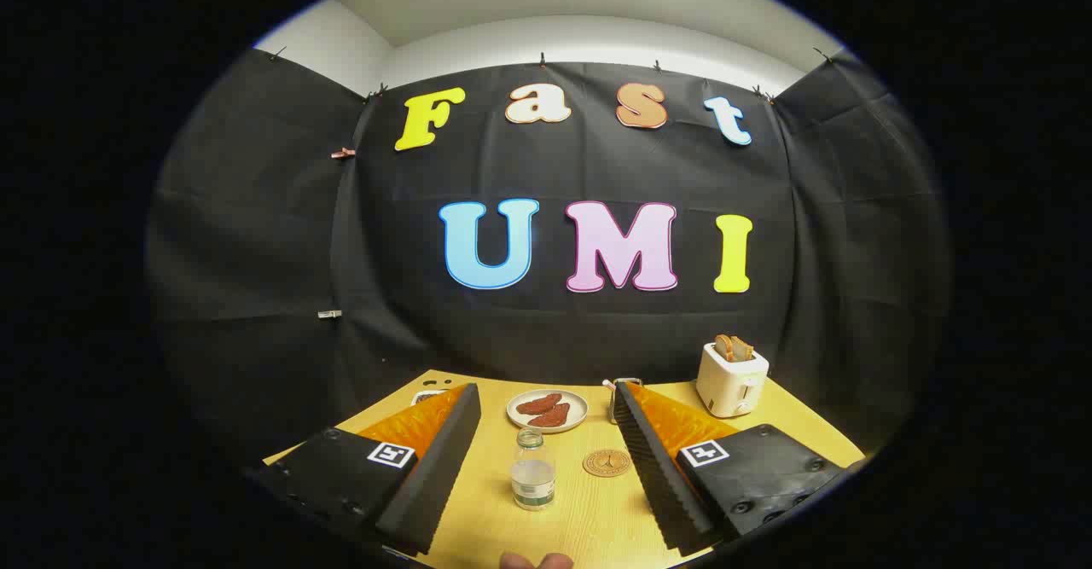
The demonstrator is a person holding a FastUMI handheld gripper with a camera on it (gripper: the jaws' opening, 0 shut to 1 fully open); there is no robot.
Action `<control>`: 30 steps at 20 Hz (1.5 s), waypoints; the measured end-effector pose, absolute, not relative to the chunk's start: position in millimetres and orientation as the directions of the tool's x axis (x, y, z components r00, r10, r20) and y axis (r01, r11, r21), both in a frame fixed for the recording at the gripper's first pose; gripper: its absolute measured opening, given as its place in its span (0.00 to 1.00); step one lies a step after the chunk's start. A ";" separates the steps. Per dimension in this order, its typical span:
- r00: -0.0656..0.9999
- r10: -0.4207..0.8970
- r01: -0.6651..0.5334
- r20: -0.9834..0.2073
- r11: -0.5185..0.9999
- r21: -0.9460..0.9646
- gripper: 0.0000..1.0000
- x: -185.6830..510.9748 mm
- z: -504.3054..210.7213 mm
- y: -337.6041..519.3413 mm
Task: Take the bottle from table, then pour the juice into the cup, finally place the bottle on the coaster
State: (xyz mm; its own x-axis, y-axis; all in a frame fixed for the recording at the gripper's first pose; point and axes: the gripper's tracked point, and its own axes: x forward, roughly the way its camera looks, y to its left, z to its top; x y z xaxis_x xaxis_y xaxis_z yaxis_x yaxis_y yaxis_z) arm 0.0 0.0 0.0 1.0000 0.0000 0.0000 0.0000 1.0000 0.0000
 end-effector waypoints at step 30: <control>0.988 -0.152 0.152 -0.017 0.988 0.017 0.97 57.3 -159.2 15.8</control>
